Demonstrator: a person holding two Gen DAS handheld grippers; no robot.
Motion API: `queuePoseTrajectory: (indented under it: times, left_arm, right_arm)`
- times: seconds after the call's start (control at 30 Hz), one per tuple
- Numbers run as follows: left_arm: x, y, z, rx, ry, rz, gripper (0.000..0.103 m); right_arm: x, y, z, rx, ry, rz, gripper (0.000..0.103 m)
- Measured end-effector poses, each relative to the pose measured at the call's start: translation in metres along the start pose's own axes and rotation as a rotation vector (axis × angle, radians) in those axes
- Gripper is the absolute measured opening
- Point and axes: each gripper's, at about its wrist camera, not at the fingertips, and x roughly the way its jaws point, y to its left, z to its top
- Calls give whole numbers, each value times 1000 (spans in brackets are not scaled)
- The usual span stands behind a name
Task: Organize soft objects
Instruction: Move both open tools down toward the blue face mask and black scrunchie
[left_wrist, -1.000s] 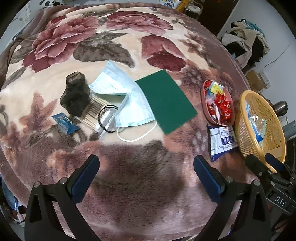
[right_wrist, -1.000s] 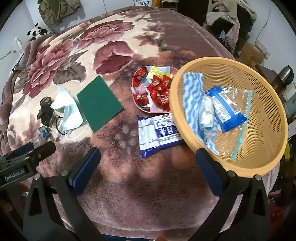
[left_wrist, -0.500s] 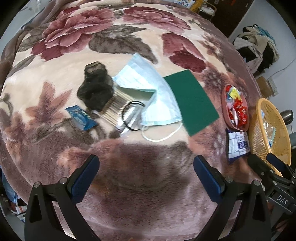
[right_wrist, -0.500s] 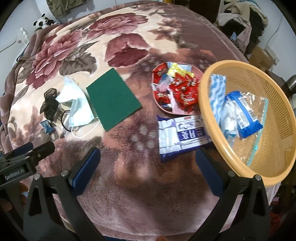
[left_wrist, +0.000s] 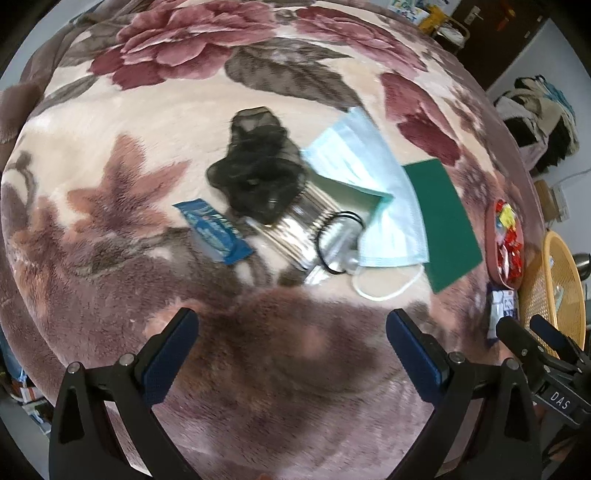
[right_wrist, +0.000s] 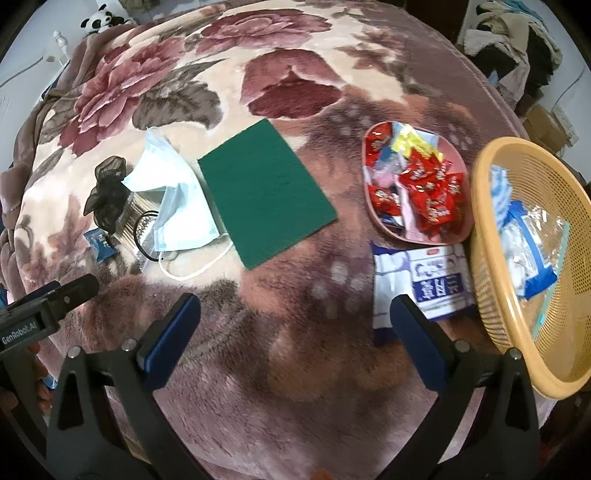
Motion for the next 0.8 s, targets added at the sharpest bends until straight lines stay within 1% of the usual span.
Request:
queuePoseTrajectory:
  times: [0.33,0.57,0.8]
  left_arm:
    - [17,43,22,-67,4,6,102]
    - [18,58,46,-53,-15,11,102]
    - [22,70,63,-53,-26,19,102]
  right_arm:
    - [30,33,25,-43,31,33,103]
    - [56,69,53,-107,47,70,103]
    - [81,91,80,-158,60,95,102]
